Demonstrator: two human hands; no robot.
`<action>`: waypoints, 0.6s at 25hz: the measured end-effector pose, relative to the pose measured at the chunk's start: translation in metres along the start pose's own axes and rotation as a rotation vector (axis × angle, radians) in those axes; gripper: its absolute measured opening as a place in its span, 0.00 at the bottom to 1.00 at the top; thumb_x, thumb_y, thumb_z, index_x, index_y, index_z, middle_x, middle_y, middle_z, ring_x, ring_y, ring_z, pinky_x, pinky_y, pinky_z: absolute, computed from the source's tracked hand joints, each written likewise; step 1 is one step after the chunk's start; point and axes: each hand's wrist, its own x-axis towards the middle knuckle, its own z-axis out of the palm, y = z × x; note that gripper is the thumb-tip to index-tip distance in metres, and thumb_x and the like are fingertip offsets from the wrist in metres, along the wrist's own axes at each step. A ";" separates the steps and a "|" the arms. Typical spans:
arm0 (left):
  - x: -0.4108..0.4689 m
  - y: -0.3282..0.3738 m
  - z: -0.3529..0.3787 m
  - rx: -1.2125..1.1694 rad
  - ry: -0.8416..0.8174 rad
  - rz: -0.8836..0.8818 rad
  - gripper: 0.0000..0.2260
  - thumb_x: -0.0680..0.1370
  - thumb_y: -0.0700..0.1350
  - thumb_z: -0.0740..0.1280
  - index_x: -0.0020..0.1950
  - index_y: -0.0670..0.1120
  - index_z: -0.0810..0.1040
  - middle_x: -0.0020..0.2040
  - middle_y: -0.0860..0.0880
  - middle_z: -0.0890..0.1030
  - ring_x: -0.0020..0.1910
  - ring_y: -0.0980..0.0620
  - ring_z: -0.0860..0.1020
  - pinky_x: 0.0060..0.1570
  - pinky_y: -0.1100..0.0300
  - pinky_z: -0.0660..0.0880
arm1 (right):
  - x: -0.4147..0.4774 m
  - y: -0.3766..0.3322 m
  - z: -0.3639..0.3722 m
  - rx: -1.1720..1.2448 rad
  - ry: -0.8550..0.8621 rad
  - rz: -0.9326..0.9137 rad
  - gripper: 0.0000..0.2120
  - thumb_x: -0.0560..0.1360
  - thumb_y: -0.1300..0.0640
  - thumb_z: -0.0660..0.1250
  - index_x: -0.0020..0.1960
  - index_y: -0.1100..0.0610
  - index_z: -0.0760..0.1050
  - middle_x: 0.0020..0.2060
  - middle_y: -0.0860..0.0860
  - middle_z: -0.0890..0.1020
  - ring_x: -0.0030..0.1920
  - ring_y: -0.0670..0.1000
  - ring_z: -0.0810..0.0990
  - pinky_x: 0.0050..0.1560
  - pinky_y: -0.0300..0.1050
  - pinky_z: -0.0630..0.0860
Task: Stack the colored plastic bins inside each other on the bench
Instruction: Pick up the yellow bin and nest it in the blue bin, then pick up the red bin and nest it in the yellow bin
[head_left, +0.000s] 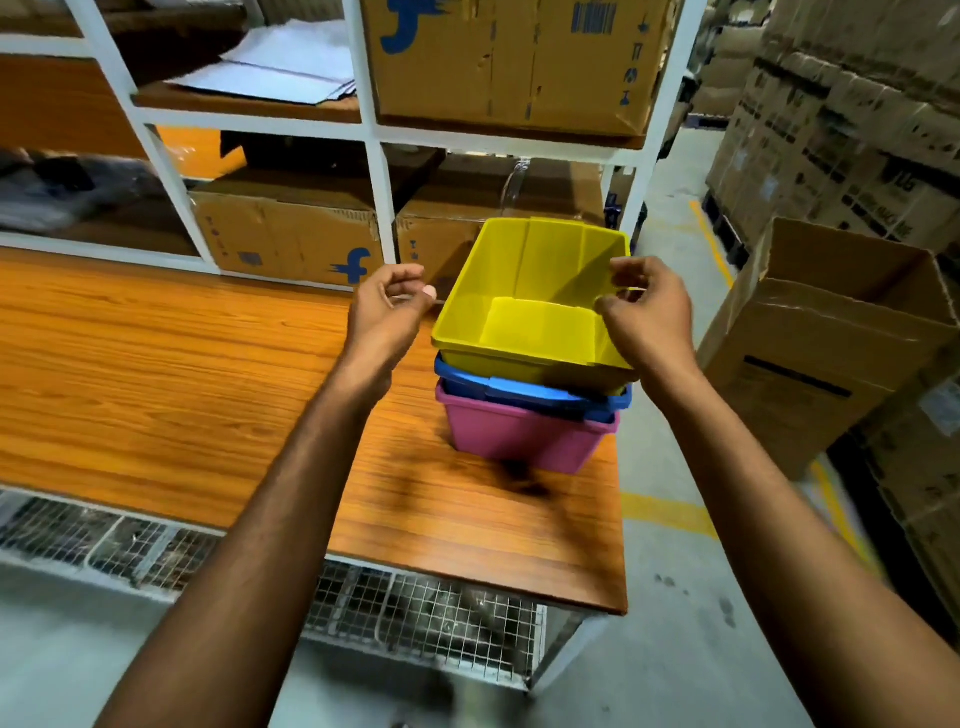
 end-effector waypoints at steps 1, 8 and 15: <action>-0.015 0.000 -0.009 -0.005 0.029 0.044 0.15 0.79 0.43 0.70 0.65 0.51 0.79 0.57 0.52 0.82 0.58 0.56 0.80 0.57 0.56 0.79 | -0.014 -0.009 0.007 0.063 -0.067 -0.040 0.17 0.73 0.64 0.72 0.60 0.51 0.80 0.53 0.47 0.83 0.52 0.48 0.82 0.53 0.44 0.80; -0.122 -0.046 -0.126 0.166 0.206 0.199 0.18 0.78 0.48 0.72 0.68 0.56 0.76 0.62 0.58 0.81 0.59 0.59 0.79 0.55 0.57 0.78 | -0.151 -0.050 0.095 0.284 -0.545 -0.166 0.15 0.74 0.63 0.75 0.58 0.50 0.80 0.48 0.48 0.83 0.45 0.43 0.81 0.50 0.41 0.78; -0.208 -0.106 -0.299 0.961 0.319 0.334 0.28 0.79 0.54 0.67 0.78 0.50 0.69 0.77 0.50 0.69 0.78 0.48 0.65 0.71 0.44 0.64 | -0.294 -0.102 0.207 -0.043 -0.686 -0.553 0.27 0.78 0.46 0.71 0.76 0.44 0.69 0.69 0.42 0.75 0.68 0.43 0.73 0.62 0.47 0.76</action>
